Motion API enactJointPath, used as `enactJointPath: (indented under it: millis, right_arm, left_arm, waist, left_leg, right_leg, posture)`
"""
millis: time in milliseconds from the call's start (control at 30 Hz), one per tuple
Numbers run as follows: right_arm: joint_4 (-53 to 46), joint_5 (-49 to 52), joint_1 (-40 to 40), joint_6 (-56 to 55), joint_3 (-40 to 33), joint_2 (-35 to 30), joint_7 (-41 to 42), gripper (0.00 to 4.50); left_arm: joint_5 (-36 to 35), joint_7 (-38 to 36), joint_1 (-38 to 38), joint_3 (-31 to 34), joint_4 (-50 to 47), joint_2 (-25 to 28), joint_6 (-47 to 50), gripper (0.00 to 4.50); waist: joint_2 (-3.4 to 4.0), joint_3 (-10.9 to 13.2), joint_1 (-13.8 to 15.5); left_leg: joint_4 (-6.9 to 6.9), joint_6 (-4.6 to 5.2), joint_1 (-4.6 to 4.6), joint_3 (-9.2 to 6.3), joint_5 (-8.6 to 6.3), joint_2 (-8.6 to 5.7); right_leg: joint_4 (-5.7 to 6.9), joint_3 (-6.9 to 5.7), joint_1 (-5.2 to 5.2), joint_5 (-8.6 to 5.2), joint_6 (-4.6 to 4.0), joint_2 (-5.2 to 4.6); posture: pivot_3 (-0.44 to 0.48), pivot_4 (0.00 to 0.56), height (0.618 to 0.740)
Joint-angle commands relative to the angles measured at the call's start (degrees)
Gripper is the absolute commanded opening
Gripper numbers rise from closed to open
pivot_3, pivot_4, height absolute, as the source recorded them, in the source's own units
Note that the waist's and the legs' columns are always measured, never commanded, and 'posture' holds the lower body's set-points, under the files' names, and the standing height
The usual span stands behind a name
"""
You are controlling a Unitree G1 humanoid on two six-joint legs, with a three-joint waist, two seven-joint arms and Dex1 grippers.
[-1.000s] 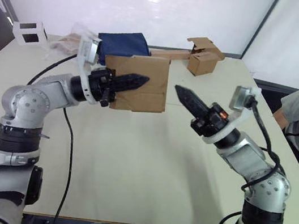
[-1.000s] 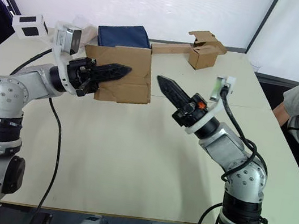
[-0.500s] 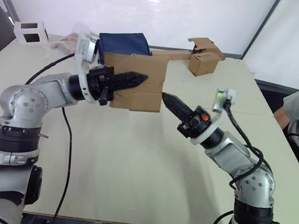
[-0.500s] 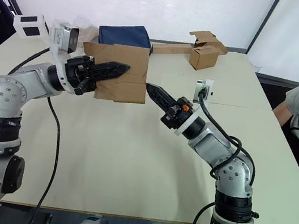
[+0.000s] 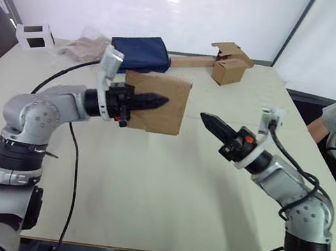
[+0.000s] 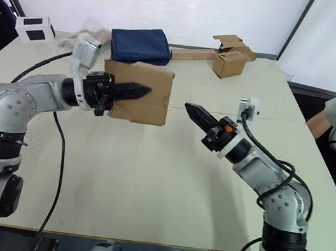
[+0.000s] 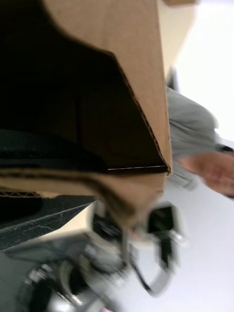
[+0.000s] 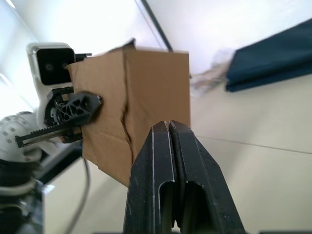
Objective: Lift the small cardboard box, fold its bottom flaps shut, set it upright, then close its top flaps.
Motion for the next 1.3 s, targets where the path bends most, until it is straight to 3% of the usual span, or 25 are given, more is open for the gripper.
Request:
enactJointPath:
  millis: [33,133,300,367,500,700,867,900,967,1167,1267,1300]
  right_arm:
    - [-3.4,-1.8,1.9,-1.1,-2.0,-2.5,2.2,0.02]
    - [-3.6,-6.1,2.7,-3.4,-1.0,-2.2,1.0,0.02]
    - [-4.3,-9.7,3.0,-5.2,0.6,-0.2,0.1,0.02]
    - [-6.3,-13.5,4.6,-7.0,2.0,0.2,-0.7,0.02]
    - [-9.0,-15.6,7.2,-9.0,1.7,2.8,-3.2,0.02]
    - [-11.4,-16.7,10.8,-10.4,0.4,4.9,-5.5,0.02]
    - [-13.4,-17.2,13.1,-11.0,0.0,5.8,-7.2,0.02]
    - [-13.3,-17.6,13.1,-11.1,0.1,5.9,-7.4,0.00]
    - [-13.3,-17.6,13.2,-11.1,0.0,6.0,-7.6,0.00]
    - [-12.1,-17.8,11.8,-11.0,0.3,6.0,-7.3,0.00]
    - [-10.4,-18.0,10.2,-10.5,1.2,5.9,-6.1,0.00]
    - [-10.0,-18.0,9.7,-10.3,1.3,5.8,-5.7,0.00]
  left_arm:
    - [8.7,-5.1,-7.3,-7.6,3.2,4.1,-2.3,0.00]
    - [16.8,-10.4,-15.0,-16.1,11.1,3.5,-5.4,0.00]
    - [25.1,-20.3,-19.8,-25.0,16.6,3.3,-10.6,0.00]
    - [30.9,-27.3,-23.2,-32.7,19.8,1.6,-14.8,0.00]
    - [40.5,-34.4,-27.3,-41.7,28.5,-3.1,-23.2,0.00]
    - [46.4,-40.2,-29.8,-45.1,36.0,-8.4,-28.1,0.00]
    - [47.6,-40.4,-30.4,-49.0,34.7,-9.2,-31.0,0.00]
    - [46.8,-40.4,-30.7,-49.2,34.3,-9.2,-30.5,0.52]
    - [44.6,-40.4,-32.2,-49.0,33.6,-9.5,-27.7,1.00]
    - [38.5,-40.4,-36.4,-48.0,32.6,-8.7,-18.5,3.14]
    - [35.5,-40.4,-38.2,-44.2,31.1,-6.7,-13.3,4.30]
    - [34.4,-40.4,-38.9,-42.5,31.2,-6.5,-11.3,4.48]
  waist:
    - [-0.02,0.0,0.2]
    - [-0.01,0.0,0.5]
    - [0.03,0.0,0.2]
    - [0.03,0.0,0.4]
    - [0.03,0.0,0.7]
    - [0.03,0.1,0.1]
    - [0.03,0.1,0.4]
    - [0.03,0.1,0.4]
    - [0.03,0.1,0.4]
    - [0.01,0.1,0.4]
    - [0.03,0.1,0.2]
    - [0.03,0.1,0.0]
  left_leg:
    - [0.00,0.00,0.00,0.00,0.00,0.00]
    - [0.00,0.00,0.01,0.01,0.00,0.00]
    - [-0.03,0.04,0.00,0.02,-0.02,0.00]
    - [-0.05,0.04,0.00,0.02,-0.02,0.00]
    - [0.01,0.03,-0.07,0.01,-0.02,-0.03]
    - [-0.01,0.07,-0.06,0.02,-0.04,-0.02]
    - [-0.01,0.10,-0.05,0.00,-0.05,-0.01]
    - [0.01,0.10,-0.05,0.02,-0.05,-0.01]
    - [0.02,0.10,-0.05,0.01,-0.05,-0.01]
    - [0.02,0.11,-0.07,0.00,-0.05,-0.02]
    - [0.01,0.11,-0.02,0.00,-0.05,-0.01]
    - [0.01,0.11,-0.01,0.00,-0.05,0.00]
  right_leg:
    - [0.01,0.00,0.00,0.00,0.00,0.00]
    - [0.01,0.01,0.00,0.00,0.00,0.04]
    - [-0.08,0.02,0.01,-0.01,0.01,0.05]
    - [-0.06,0.03,-0.01,-0.01,0.00,0.07]
    - [-0.07,0.00,0.01,-0.01,0.00,0.03]
    - [-0.09,0.04,-0.02,-0.01,0.01,0.06]
    - [-0.07,0.03,0.00,-0.02,0.00,0.06]
    - [-0.06,0.05,0.01,-0.01,0.01,0.05]
    - [-0.04,0.05,0.01,-0.01,0.01,0.05]
    - [-0.05,0.04,0.00,-0.02,0.02,0.05]
    - [-0.04,0.04,0.02,-0.02,0.02,0.06]
    - [0.00,0.04,0.00,-0.02,0.02,0.08]
  posture:
    - [0.000,0.150,0.740]
    - [0.000,0.150,0.740]
    - [0.000,0.150,0.740]
    - [0.000,0.150,0.740]
    - [0.000,0.150,0.740]
    - [0.000,0.150,0.740]
    - [0.000,0.150,0.740]
    - [0.000,0.150,0.740]
    - [0.000,0.150,0.740]
    - [0.000,0.150,0.740]
    - [0.000,0.150,0.740]
    - [0.000,0.150,0.740]
